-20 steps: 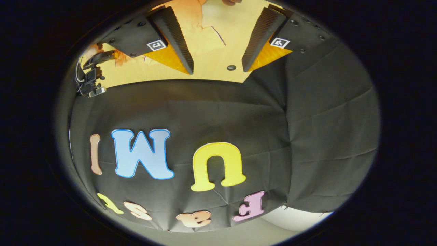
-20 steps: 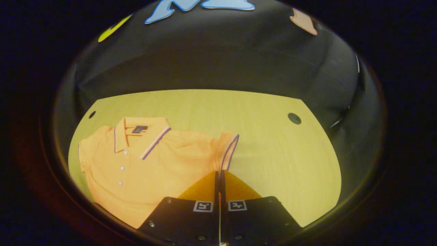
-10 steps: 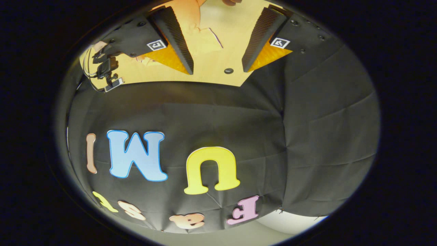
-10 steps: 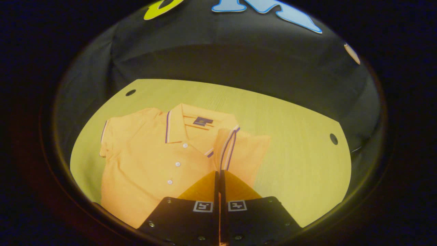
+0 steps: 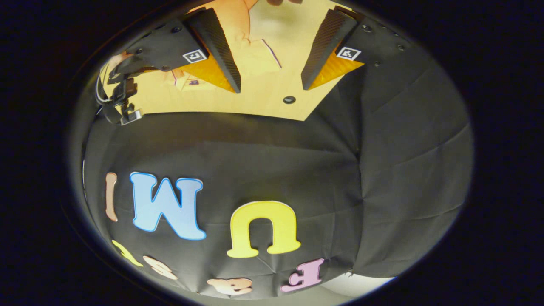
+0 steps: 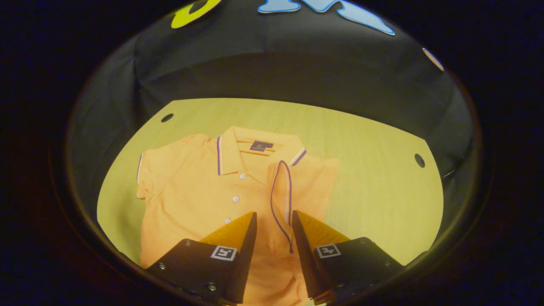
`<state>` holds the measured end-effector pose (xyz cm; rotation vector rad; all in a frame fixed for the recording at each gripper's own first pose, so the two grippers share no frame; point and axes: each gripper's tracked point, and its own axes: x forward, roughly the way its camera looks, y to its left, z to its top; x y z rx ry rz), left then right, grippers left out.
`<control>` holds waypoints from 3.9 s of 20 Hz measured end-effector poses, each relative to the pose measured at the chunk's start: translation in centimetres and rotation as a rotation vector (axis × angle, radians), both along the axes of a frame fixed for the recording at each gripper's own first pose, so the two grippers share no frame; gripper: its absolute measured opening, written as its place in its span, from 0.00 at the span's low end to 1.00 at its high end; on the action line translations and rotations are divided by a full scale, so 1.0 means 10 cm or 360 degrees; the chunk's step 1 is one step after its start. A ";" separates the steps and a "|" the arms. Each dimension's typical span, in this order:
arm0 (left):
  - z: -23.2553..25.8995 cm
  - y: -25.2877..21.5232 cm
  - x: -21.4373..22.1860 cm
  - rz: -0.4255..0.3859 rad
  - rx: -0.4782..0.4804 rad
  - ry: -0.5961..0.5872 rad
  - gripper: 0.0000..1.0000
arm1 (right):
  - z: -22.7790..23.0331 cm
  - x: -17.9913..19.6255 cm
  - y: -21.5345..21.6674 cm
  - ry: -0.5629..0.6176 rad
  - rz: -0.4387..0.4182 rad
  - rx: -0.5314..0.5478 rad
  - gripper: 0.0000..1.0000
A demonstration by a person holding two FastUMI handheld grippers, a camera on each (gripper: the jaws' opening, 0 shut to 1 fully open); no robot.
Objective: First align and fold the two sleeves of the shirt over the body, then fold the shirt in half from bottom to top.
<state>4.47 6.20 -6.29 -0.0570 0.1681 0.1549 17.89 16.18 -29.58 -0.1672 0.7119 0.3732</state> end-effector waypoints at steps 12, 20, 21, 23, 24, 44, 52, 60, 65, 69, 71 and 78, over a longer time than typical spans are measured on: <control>-1.70 -0.07 0.99 -0.0138 -0.0079 0.0463 0.95 | 1.12 -0.81 -0.33 -0.0294 -0.0135 0.0253 0.53; -2.60 -0.05 1.27 -0.0095 -0.0196 0.0718 0.95 | 1.50 -1.20 -0.74 -0.0406 -0.0348 0.0276 0.53; -2.65 -0.05 1.30 -0.0087 -0.0199 0.0735 0.95 | 1.51 -1.22 -0.79 -0.0408 -0.0366 0.0266 0.53; -2.75 -0.05 1.32 -0.0081 -0.0206 0.0766 0.95 | 1.50 -1.26 -0.89 -0.0404 -0.0398 0.0237 0.53; -2.78 -0.05 1.33 -0.0073 -0.0213 0.0781 0.95 | 1.50 -1.26 -0.92 -0.0400 -0.0409 0.0229 0.53; -2.67 -0.26 1.44 0.0008 0.0020 0.0783 0.11 | 1.41 -1.23 -1.00 -0.0328 -0.0481 0.0228 0.53; -2.03 -1.25 1.61 -0.0354 0.0415 0.0539 0.12 | 1.39 -1.26 -1.01 -0.0287 -0.0548 0.0260 0.53; -2.23 -2.29 1.39 -0.0718 0.0598 0.0560 0.11 | 1.35 -1.25 -1.10 -0.0277 -0.0613 0.0261 0.53; -2.38 -2.53 1.28 -0.0821 0.0549 0.0621 0.36 | 1.35 -1.25 -1.08 -0.0246 -0.0650 0.0265 0.53; -2.29 -2.47 1.18 -0.0810 0.0513 0.0611 0.74 | 1.33 -1.27 -1.07 -0.0215 -0.0645 0.0270 0.53; -2.25 -2.41 1.07 -0.0799 0.0461 0.0618 0.84 | 1.27 -1.29 -1.07 -0.0181 -0.0630 0.0263 0.53; -2.39 -1.93 0.27 -0.0734 0.0258 0.0820 0.99 | 0.79 -1.51 -0.86 0.0068 -0.0522 0.0253 0.54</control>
